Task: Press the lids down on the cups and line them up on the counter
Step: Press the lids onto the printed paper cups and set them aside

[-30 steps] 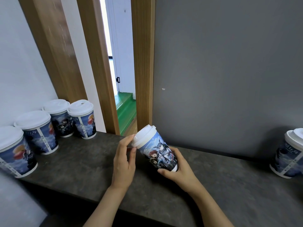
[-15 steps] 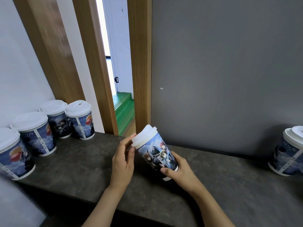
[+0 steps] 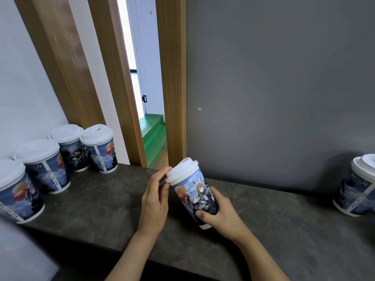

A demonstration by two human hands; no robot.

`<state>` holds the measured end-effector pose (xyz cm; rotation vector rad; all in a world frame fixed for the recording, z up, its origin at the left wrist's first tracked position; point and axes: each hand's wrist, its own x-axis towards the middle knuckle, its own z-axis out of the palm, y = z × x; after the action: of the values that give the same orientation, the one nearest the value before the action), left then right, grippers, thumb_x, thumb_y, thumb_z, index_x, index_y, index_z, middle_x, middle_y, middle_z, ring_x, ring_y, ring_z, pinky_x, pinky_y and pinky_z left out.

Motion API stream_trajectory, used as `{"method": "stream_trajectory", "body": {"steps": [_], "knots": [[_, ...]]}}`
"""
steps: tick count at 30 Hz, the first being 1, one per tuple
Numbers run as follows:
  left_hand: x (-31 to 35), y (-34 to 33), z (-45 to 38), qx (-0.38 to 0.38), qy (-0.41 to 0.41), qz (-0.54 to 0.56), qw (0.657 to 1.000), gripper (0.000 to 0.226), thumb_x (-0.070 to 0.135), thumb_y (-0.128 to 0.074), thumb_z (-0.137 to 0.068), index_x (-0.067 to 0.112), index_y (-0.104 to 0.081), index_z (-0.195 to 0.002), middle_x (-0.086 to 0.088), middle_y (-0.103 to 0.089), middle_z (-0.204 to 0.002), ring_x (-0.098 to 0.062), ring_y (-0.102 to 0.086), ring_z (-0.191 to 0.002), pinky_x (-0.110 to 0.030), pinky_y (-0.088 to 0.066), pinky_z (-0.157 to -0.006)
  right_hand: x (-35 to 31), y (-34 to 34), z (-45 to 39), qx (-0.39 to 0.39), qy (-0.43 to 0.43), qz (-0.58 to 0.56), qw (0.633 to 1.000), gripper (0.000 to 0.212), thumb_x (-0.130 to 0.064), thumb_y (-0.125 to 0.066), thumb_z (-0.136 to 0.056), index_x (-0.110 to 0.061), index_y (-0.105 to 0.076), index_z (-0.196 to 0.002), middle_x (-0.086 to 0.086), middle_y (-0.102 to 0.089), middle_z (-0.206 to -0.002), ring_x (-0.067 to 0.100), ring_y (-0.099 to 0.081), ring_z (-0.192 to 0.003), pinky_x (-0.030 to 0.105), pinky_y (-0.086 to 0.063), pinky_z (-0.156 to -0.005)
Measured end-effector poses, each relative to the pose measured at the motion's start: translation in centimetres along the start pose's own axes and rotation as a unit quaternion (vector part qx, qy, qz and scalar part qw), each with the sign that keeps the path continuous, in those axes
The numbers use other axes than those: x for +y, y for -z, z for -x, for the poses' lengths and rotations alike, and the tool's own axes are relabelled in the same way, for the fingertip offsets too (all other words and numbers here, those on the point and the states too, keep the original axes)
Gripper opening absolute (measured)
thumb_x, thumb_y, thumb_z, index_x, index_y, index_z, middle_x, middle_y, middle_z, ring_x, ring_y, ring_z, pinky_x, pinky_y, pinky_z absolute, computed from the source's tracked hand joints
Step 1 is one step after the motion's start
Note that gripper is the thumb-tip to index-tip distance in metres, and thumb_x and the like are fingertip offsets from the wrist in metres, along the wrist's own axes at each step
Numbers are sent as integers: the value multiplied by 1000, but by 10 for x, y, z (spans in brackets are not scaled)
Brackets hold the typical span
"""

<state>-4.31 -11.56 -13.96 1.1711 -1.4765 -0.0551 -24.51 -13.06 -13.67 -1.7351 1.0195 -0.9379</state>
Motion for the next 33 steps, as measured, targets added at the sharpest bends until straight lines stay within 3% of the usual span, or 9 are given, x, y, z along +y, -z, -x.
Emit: {"method": "stream_trajectory", "body": {"steps": [2, 4, 9, 15, 18, 22, 27, 30, 33], "knots": [[-2, 1, 0, 6, 2, -6, 1000, 33, 22, -44, -101, 41, -44, -128, 34, -47, -123, 14, -45, -121, -1, -39, -89, 1, 1, -1, -14, -9, -13, 1000, 53, -39, -73, -67, -28, -59, -117, -11, -73, -108, 8, -69, -101, 25, -55, -86], [-2, 2, -1, 19, -12, -26, 999, 24, 25, -45, -101, 31, -48, -124, 29, -47, -120, 15, -46, -117, -1, -38, -90, -1, 0, -1, -18, -2, -16, 1000, 58, -38, -74, -67, -33, -55, -121, -16, -70, -113, 5, -66, -106, 19, -52, -85], [2, 4, -2, 50, -49, -39, 997, 31, 41, -40, -102, 18, -51, -119, 12, -49, -116, 12, -46, -115, -6, -38, -94, -1, -6, 1, 62, 67, 70, 993, 82, -42, -90, -60, -34, -43, -127, -17, -55, -125, 4, -56, -118, 20, -51, -91], [2, 1, -1, 14, -34, -10, 999, 35, 21, -48, -102, 23, -46, -137, 20, -47, -132, 5, -45, -126, -9, -41, -97, 0, -2, -1, 69, 41, 23, 997, 61, -33, -88, -66, -33, -52, -115, -14, -69, -110, 7, -69, -99, 23, -56, -80], [3, 1, 0, 8, 12, 27, 1000, 38, 28, -48, -98, 38, -41, -134, 27, -47, -135, 3, -47, -128, -8, -44, -92, -2, -2, 0, 51, 30, 14, 998, 53, -35, -84, -69, -35, -52, -112, -16, -70, -108, 8, -71, -95, 20, -56, -75], [2, 2, 0, 6, 19, 24, 1000, 36, 29, -49, -95, 44, -42, -128, 37, -47, -130, 8, -47, -125, -6, -46, -87, -2, -2, 0, 41, 25, 8, 999, 53, -36, -84, -70, -36, -51, -112, -18, -69, -110, 7, -71, -98, 20, -57, -75], [2, 2, -3, 34, 6, -4, 999, 25, 27, -51, -94, 25, -53, -119, 9, -58, -117, 10, -51, -112, -6, -46, -86, 2, -5, 1, 62, 44, 40, 996, 67, -40, -87, -65, -41, -44, -116, -21, -61, -116, 6, -65, -107, 22, -56, -79], [6, 3, -8, 36, -19, -27, 999, 23, 33, -53, -97, 17, -59, -112, 10, -57, -109, 8, -54, -103, -15, -50, -80, 2, -7, 0, 103, 67, 116, 986, 76, -50, -85, -59, -47, -38, -119, -27, -51, -119, 2, -57, -111, 22, -54, -83], [20, 3, -19, 13, -44, -56, 997, 37, 47, -52, -95, 14, -64, -108, 7, -63, -106, -1, -57, -100, -14, -48, -81, 3, -4, -1, 125, 55, 103, 985, 72, -44, -86, -59, -50, -39, -114, -28, -55, -113, -1, -59, -106, 21, -55, -81]]}}
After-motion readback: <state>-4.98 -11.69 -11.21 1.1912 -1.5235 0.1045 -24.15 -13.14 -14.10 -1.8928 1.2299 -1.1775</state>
